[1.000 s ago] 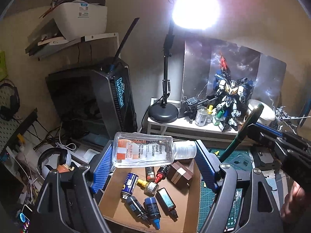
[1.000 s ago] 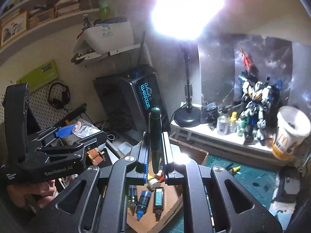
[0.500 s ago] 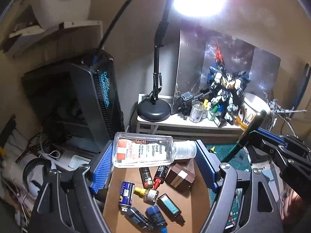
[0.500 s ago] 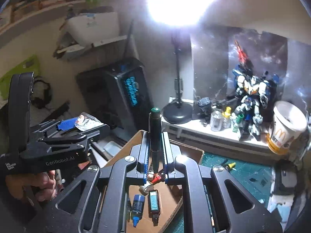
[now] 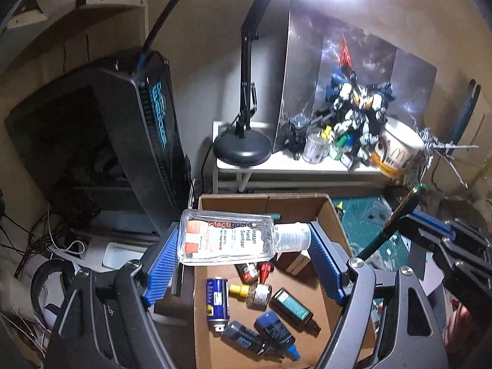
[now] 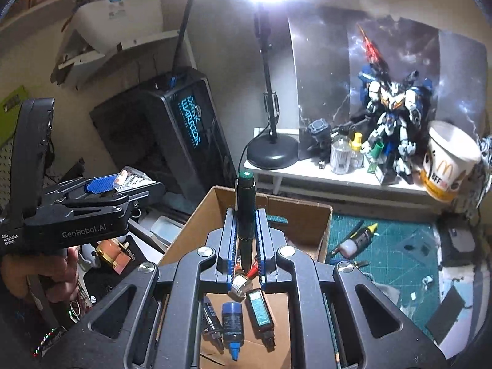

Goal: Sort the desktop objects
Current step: 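Carry the sanitizer and green pen in both tools over the cardboard box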

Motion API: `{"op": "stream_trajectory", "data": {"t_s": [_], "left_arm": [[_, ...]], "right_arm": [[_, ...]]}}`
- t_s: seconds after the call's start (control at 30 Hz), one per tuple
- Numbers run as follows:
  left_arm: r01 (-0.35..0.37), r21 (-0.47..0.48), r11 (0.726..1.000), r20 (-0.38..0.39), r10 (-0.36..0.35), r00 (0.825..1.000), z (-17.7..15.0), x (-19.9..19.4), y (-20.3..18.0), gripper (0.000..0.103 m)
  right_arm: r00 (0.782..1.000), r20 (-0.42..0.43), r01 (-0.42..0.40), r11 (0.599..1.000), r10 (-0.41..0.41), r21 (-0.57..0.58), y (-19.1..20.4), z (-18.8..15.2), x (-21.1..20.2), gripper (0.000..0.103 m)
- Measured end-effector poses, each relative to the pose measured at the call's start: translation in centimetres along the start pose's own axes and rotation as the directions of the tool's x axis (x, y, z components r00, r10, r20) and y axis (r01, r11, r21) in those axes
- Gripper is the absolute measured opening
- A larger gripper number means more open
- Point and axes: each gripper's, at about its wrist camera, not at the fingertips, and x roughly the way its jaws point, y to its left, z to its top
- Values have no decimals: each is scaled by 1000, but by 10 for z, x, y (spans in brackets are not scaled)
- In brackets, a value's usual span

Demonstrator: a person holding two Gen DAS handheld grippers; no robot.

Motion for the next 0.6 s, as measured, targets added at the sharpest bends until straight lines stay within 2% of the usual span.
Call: {"op": "stream_trajectory", "data": {"t_s": [0.23, 0.4, 0.6], "left_arm": [[-3, 19, 1000, -143, 6, 990, -24, 21, 11, 79], [-10, 27, 1000, -245, 17, 970, -43, 46, 14, 79], [-6, 29, 1000, -339, 15, 941, -60, 83, 6, 79]], "right_arm": [[997, -82, 16, 1000, -14, 24, -4, -12, 9, 11], [985, -173, 14, 999, -6, 47, -8, -34, 29, 11], [957, -290, 29, 998, -11, 59, -15, -62, 64, 11]]}}
